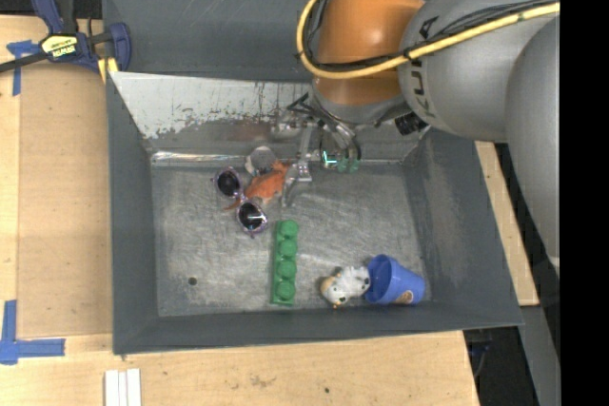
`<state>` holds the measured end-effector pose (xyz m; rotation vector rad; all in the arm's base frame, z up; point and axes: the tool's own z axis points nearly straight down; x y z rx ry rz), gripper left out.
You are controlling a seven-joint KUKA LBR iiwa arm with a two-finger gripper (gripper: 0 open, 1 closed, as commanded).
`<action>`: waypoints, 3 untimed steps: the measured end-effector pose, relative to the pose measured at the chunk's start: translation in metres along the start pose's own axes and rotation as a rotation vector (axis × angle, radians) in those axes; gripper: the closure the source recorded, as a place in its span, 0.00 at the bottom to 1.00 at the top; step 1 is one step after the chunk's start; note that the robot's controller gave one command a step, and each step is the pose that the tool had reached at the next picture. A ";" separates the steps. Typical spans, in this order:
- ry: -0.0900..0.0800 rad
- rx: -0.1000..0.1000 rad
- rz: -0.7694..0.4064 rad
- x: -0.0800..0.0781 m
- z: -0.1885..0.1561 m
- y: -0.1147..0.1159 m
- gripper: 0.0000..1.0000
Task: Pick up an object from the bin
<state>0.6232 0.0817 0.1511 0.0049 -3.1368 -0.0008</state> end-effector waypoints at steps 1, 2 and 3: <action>-0.008 -0.001 0.003 -0.002 -0.005 -0.001 1.00; -0.008 -0.001 0.004 -0.002 -0.005 -0.001 1.00; -0.004 0.000 0.056 0.009 -0.064 -0.012 1.00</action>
Offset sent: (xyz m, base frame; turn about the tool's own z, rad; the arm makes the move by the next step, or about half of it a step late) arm 0.0000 0.0000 0.0000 0.0000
